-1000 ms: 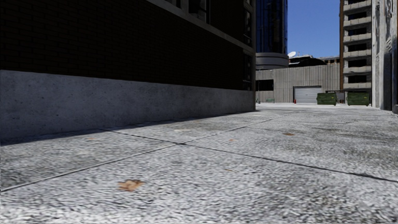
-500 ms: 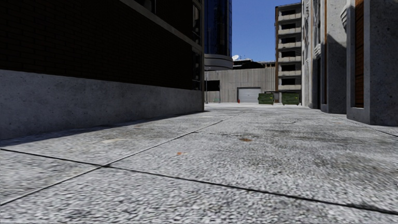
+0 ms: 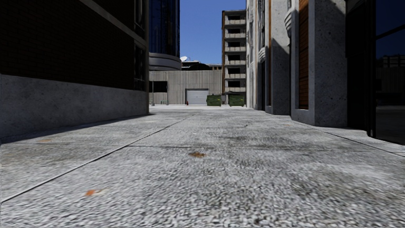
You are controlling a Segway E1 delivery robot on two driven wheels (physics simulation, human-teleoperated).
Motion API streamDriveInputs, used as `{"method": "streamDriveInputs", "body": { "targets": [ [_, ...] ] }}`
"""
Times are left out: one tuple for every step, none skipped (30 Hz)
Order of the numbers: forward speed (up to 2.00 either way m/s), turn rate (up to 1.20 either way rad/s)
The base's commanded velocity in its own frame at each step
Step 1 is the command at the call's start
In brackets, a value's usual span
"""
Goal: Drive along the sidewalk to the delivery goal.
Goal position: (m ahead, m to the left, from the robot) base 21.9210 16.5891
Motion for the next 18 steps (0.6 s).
{"method": "streamDriveInputs", "body": {
  "targets": [
    [2.0, -0.64],
    [2.0, -0.5],
    [2.0, -0.07],
    [2.0, -0.02],
    [2.0, 0.0],
    [2.0, 0.0],
    [2.0, 0.0],
    [2.0, 0.0],
    [2.0, 0.0],
    [2.0, 0.0],
    [2.0, 0.0],
    [2.0, 0.0],
    [2.0, 0.0],
    [2.0, 0.0],
    [2.0, 0.0],
    [2.0, 0.0],
    [2.0, 0.0],
    [2.0, 0.0]
  ]
}}
